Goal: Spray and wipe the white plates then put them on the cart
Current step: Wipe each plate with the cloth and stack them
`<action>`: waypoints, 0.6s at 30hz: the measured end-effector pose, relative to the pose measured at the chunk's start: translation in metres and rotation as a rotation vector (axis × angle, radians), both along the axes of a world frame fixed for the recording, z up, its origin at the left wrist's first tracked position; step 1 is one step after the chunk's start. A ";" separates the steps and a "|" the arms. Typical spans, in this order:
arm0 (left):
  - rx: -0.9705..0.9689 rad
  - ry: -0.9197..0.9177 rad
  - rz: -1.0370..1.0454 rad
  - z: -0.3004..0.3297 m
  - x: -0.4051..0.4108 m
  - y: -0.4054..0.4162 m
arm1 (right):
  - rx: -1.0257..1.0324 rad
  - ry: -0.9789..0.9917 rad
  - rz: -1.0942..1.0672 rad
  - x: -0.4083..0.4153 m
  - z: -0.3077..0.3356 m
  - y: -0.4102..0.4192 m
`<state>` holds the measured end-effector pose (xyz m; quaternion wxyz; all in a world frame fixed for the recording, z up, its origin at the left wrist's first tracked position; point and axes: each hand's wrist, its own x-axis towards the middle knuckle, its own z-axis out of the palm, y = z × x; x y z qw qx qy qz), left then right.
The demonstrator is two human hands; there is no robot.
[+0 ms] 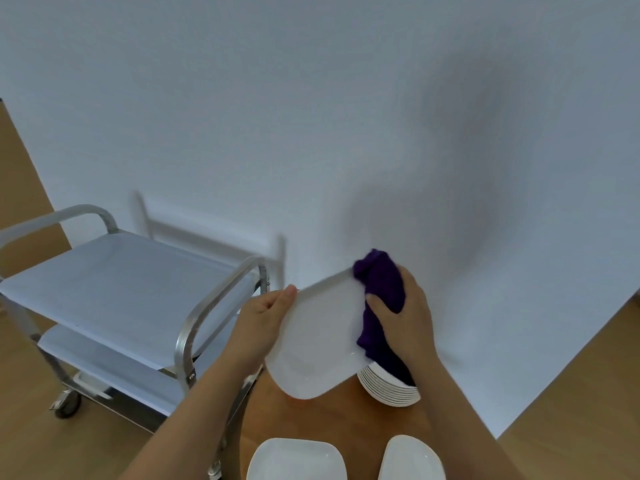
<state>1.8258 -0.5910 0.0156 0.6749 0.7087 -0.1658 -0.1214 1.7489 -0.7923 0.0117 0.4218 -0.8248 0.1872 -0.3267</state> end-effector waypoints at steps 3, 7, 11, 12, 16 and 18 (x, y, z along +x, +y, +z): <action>0.144 0.001 -0.123 0.010 0.008 0.006 | -0.382 0.290 0.246 -0.002 0.011 -0.010; 0.295 -0.070 -0.224 0.018 0.010 0.003 | -0.559 0.567 0.512 0.001 0.030 0.000; 0.262 -0.049 -0.263 0.015 0.005 -0.003 | -0.819 0.453 0.516 0.005 0.031 0.037; 0.220 0.000 -0.243 0.013 0.003 -0.004 | -0.884 0.401 0.499 0.008 0.032 0.044; 0.098 0.059 -0.158 0.011 0.003 -0.003 | -0.819 0.370 0.419 0.017 0.042 0.043; 0.089 0.025 -0.146 0.014 0.005 0.004 | -0.720 0.379 0.373 0.014 0.042 0.030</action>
